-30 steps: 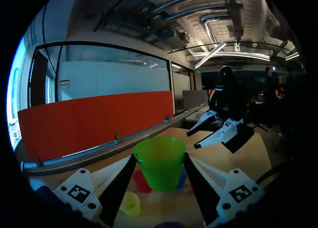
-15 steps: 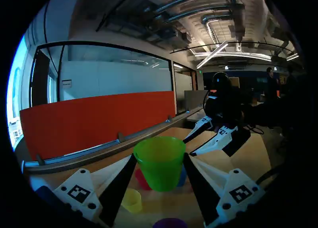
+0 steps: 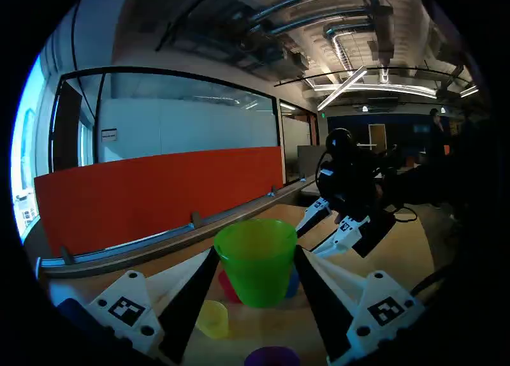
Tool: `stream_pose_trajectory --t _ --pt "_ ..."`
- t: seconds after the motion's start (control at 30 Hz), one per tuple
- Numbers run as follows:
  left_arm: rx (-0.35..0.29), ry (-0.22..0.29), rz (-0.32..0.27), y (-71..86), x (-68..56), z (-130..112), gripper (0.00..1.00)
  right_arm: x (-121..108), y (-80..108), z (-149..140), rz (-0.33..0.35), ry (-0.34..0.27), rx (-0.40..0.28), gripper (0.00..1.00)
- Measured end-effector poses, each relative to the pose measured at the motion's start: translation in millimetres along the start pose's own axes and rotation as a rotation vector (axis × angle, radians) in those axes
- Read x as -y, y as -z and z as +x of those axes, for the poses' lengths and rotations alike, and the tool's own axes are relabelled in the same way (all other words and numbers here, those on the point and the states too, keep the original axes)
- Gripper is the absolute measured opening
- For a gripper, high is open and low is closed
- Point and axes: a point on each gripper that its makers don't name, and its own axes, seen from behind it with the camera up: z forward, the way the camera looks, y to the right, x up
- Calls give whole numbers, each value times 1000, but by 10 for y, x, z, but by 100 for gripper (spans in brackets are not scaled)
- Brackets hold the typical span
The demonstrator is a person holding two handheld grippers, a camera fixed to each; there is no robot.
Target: Pour water
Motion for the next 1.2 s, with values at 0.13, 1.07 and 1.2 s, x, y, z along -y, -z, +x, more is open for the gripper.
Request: stream_pose_trajectory --t 0.13,1.07,1.2 --pt "-1 0 2 21 3 2 85 29 -74 -60 10 5 25 100" --pt "-4 7 16 108 47 -31 85 12 -358 -369 10 9 121 99" --pt "-5 7 17 114 43 -29 85 9 -387 -388 11 4 128 99"
